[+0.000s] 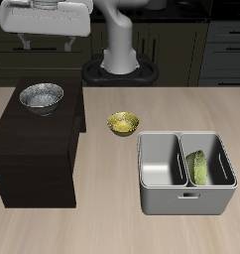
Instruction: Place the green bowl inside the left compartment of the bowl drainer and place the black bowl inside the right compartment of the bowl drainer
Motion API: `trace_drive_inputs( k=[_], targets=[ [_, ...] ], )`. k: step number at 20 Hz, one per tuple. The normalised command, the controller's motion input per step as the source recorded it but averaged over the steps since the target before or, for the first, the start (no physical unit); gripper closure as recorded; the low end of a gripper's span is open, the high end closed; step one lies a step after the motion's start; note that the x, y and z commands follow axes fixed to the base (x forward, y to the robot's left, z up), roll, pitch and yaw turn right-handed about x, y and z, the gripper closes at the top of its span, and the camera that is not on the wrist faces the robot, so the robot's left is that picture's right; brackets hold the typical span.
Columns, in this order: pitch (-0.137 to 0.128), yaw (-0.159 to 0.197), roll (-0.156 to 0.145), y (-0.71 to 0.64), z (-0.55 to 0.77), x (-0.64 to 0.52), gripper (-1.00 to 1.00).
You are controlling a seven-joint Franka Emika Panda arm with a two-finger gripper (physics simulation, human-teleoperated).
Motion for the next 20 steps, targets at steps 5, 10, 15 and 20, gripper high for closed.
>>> trace_drive_inputs(
  k=[5,10,15,20],
  targets=[
    [0.02,0.007,0.032,0.29,-0.22,0.15,-1.0],
    [0.032,-0.026,0.033,0.14,-0.22,0.11,-1.0],
    [0.013,-0.015,-0.012,-0.07,-0.11,-0.03,-1.0],
    [0.035,-0.016,-0.007,-0.16,-0.31,-0.01,-1.0]
  ],
)
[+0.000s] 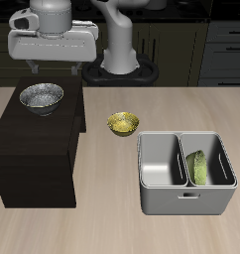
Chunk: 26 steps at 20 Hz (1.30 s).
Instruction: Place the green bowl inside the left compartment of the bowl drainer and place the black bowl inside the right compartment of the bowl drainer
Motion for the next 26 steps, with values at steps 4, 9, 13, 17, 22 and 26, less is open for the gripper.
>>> trace_drive_inputs(
  k=[4,9,13,17,22,26],
  targets=[
    [0.028,0.0,0.007,0.05,-0.28,-0.01,-1.0],
    [0.035,-0.015,0.003,0.01,-0.25,0.01,-1.0],
    [0.023,-0.024,-0.009,-0.1,-0.2,0.0,-1.0],
    [0.044,-0.016,-0.007,-0.04,-0.29,0.01,-1.0],
    [0.041,-0.004,0.057,0.17,-0.31,-0.04,-1.0],
    [0.029,0.036,-0.028,0.03,-0.26,-0.03,1.0]
  ],
)
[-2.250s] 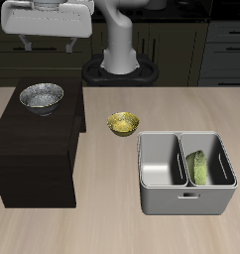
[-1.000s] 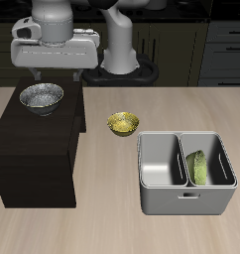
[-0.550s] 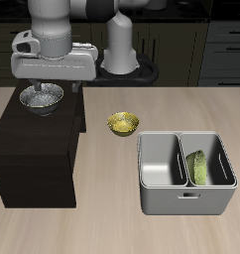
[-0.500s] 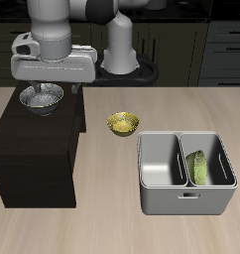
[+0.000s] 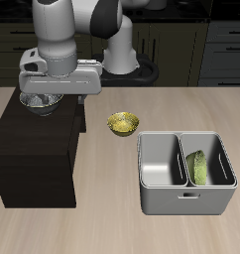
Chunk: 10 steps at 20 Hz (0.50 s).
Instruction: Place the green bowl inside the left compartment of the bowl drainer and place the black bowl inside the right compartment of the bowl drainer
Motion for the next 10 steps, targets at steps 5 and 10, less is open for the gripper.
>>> trace_drive_inputs(
  k=[5,10],
  targets=[
    [0.002,-0.014,0.016,-0.04,-0.02,-0.03,1.0],
    [-0.009,-0.001,-0.012,-0.08,0.06,-0.04,1.0]
  ],
)
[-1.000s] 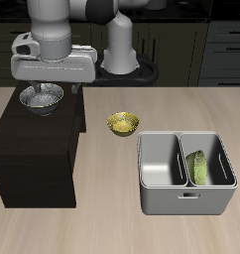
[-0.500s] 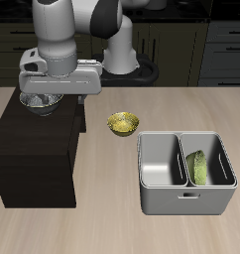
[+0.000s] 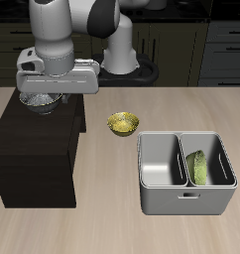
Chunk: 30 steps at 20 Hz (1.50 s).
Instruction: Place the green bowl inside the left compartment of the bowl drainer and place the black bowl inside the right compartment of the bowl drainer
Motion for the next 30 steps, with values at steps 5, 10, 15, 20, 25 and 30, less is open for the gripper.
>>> trace_drive_inputs(
  k=[5,10,15,20,25,30],
  targets=[
    [-0.033,0.008,0.013,0.09,0.21,-0.08,1.0],
    [-0.047,0.003,0.018,0.19,0.34,-0.12,1.0],
    [-0.073,-0.001,0.032,0.36,0.47,-0.15,1.0],
    [-0.047,-0.004,0.027,0.34,0.28,-0.09,1.0],
    [-0.025,-0.01,-0.029,0.28,0.05,0.03,1.0],
    [-0.006,-0.01,-0.007,0.33,0.01,0.11,1.0]
  ],
)
